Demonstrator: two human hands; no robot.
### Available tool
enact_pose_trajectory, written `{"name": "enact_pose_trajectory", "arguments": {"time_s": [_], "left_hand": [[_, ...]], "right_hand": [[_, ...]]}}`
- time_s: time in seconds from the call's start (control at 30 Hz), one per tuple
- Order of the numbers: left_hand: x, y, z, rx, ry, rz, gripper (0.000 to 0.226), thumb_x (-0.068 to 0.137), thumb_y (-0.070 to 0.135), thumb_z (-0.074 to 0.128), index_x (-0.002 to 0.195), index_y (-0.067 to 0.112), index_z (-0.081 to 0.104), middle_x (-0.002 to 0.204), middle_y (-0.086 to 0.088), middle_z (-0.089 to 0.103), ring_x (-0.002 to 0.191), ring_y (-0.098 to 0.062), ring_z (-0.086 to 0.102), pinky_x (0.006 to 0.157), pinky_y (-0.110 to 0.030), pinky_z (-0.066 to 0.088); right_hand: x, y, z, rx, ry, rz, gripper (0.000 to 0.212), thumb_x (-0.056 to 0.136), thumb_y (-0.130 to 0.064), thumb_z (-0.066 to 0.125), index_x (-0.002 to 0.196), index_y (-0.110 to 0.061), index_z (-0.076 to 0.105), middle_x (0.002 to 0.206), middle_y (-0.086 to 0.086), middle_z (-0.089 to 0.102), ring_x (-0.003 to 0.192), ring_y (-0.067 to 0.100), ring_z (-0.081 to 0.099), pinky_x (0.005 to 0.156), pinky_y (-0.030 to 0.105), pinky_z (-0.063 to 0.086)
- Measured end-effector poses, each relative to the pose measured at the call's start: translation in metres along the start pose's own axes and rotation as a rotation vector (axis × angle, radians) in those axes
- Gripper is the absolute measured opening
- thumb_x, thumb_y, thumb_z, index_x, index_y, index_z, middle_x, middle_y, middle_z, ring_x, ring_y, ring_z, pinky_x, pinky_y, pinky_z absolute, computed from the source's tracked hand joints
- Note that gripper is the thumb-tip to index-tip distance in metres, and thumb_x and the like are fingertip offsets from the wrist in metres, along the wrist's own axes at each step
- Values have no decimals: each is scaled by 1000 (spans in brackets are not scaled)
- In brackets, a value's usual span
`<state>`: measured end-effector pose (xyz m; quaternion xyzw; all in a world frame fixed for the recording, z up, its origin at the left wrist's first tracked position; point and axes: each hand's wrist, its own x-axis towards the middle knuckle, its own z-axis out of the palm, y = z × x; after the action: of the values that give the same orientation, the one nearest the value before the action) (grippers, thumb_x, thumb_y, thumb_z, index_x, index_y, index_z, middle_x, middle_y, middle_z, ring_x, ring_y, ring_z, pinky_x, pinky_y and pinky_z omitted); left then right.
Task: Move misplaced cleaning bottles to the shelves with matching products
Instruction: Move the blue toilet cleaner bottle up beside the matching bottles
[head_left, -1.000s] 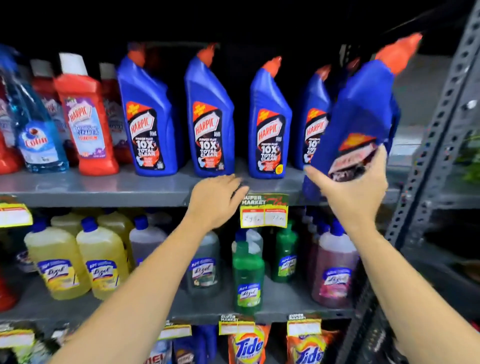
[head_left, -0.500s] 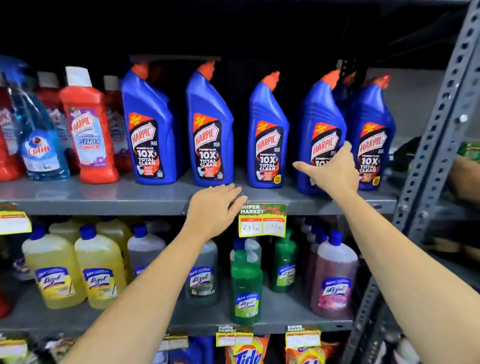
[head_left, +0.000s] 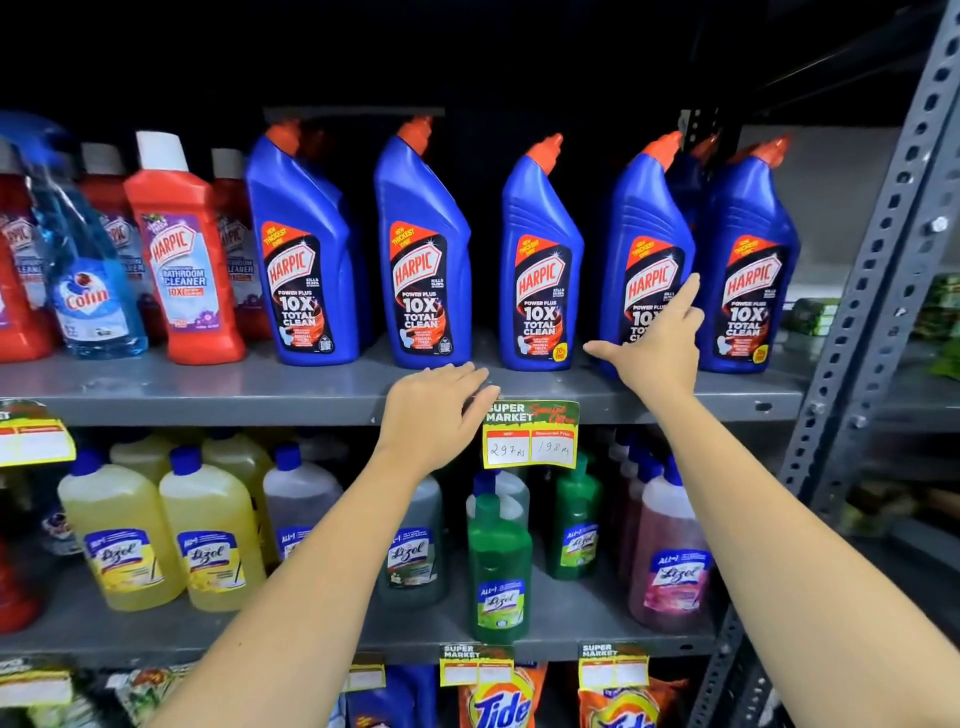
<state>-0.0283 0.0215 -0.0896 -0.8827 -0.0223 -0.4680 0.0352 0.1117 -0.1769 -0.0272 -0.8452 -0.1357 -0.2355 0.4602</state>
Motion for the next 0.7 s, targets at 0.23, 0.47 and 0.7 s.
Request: {"name": "enact_pose_trajectory", "arguments": {"time_s": [0.23,0.47,0.7], "left_hand": [[0,-1,1,1,11,-3,44,95,42,41,106,15,73,102,-2,74,91,-21,69,70,-35,55],[1,1,0,1,7,-2,42,95,42,42,105,14,73,101,-2,74,89,-21,69,70,-36,56],[1,1,0,16,-5,0,43,95,42,41,106,15,72,100,-1,74,89,-21,69,70,-35,54]], "right_hand": [[10,3,0,-1,-43,53,134,60,-44,90,155,-11,2,153,18,32,130,43,47,100,51,43],[12,10,-1,29,-67,52,130,59,-45,90,153,-16,6,144,17,46,128,41,49,101,50,43],[14,12,-2,74,-86,67,128,60,-41,91,153,-19,6,147,13,45,131,39,47,104,50,40]]}}
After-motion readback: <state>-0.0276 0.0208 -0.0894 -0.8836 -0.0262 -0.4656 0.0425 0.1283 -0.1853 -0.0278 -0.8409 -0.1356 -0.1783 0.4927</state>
